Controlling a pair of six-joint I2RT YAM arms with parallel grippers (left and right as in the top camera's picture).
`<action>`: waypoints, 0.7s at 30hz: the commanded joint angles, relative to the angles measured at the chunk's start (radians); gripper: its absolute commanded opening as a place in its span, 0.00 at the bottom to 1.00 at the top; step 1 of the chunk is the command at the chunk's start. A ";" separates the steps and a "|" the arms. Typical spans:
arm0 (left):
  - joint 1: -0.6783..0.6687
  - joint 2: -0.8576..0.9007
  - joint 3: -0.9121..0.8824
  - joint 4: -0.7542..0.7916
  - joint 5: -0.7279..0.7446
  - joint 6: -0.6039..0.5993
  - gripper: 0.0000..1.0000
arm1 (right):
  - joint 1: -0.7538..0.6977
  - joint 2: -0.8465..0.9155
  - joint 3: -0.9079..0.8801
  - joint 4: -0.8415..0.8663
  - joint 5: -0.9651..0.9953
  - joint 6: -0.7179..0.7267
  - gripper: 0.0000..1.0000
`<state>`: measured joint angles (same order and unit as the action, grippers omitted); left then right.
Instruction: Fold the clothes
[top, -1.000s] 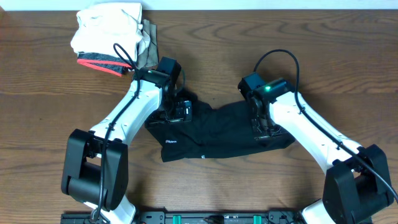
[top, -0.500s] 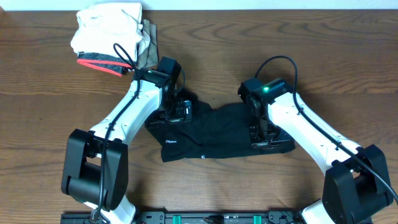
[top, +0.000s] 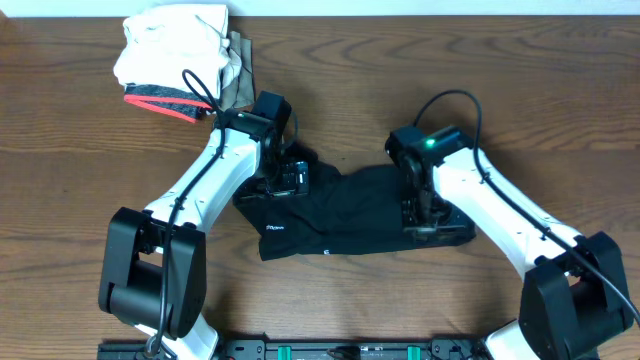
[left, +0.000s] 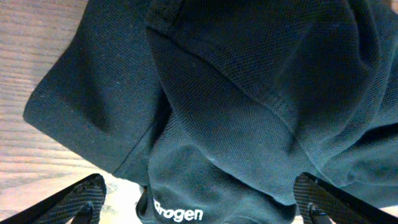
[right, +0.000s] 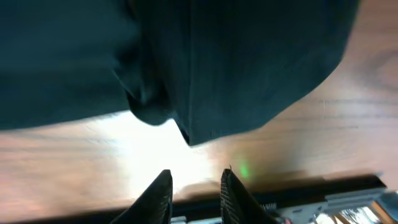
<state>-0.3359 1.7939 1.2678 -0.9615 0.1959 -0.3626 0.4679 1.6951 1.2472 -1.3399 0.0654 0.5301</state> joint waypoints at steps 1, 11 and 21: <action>0.000 0.001 -0.008 -0.002 -0.001 -0.002 0.98 | -0.038 -0.003 0.058 0.034 0.067 0.015 0.28; 0.000 0.001 -0.008 -0.010 -0.001 -0.002 0.98 | -0.188 0.000 -0.090 0.305 0.018 -0.042 0.06; 0.000 0.001 -0.008 -0.002 -0.001 -0.002 0.98 | -0.175 0.000 -0.323 0.529 -0.200 -0.064 0.01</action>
<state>-0.3359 1.7939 1.2675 -0.9615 0.1959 -0.3622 0.2810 1.6947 0.9562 -0.8154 -0.0566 0.4706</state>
